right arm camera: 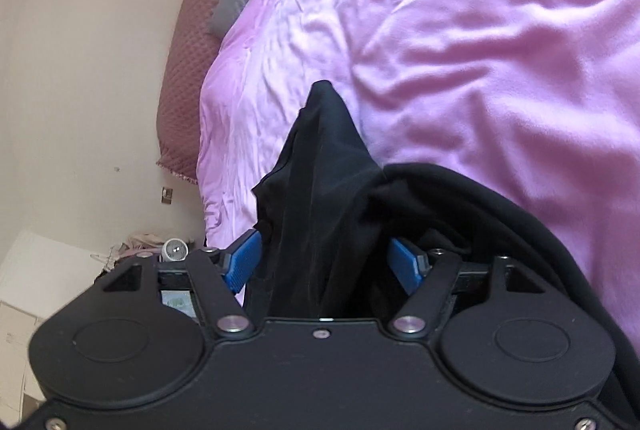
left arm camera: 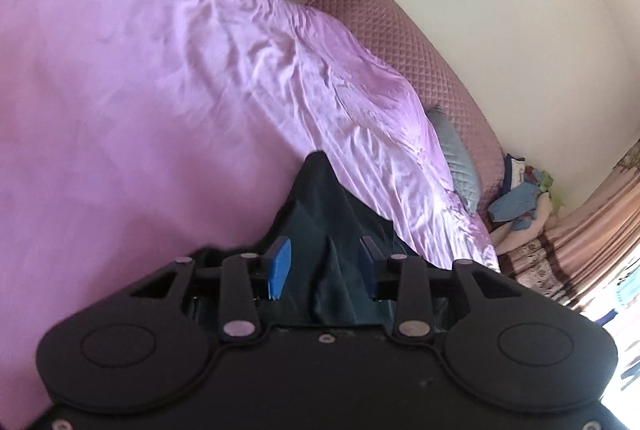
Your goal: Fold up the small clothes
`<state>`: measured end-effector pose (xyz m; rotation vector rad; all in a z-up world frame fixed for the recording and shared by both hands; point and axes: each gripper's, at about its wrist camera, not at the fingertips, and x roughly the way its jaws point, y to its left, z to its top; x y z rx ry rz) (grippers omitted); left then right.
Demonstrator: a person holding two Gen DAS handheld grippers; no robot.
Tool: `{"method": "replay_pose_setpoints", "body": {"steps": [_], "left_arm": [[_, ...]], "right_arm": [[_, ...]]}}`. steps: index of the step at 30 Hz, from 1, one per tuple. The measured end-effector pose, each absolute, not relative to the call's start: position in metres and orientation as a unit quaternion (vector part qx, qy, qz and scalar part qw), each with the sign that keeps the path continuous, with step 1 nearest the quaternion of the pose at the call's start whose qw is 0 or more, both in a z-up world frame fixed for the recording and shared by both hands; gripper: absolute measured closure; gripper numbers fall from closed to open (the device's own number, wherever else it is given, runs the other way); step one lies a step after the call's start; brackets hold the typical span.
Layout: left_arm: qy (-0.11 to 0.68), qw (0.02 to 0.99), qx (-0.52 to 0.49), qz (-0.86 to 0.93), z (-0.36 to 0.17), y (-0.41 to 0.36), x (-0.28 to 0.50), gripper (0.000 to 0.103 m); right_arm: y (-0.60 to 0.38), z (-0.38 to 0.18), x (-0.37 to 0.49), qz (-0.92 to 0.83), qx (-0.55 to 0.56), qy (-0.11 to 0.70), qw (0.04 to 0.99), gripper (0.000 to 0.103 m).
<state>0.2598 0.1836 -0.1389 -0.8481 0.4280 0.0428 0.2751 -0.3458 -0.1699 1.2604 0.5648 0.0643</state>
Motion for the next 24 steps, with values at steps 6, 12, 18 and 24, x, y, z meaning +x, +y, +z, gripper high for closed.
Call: {"method": "replay_pose_setpoints", "body": {"steps": [6,12,18,24], "left_arm": [[0.212,0.883,-0.418,-0.010,-0.141,0.171,0.285,0.065],[0.218,0.884,-0.412,-0.036,-0.147,0.151,0.299,0.065],[0.229,0.887,-0.393,-0.079,-0.144,0.129,0.314,0.062],[0.252,0.884,-0.384,-0.090,-0.148,0.115,0.316,0.061]], "right_arm": [[-0.359,-0.170,0.250,-0.013,0.588,0.207,0.782,0.097],[-0.371,-0.195,0.247,-0.025,0.597,0.252,0.762,0.087],[-0.361,-0.137,0.210,-0.025,0.514,0.190,0.836,0.056],[-0.319,-0.128,0.266,0.093,0.471,0.242,0.843,0.049]]}}
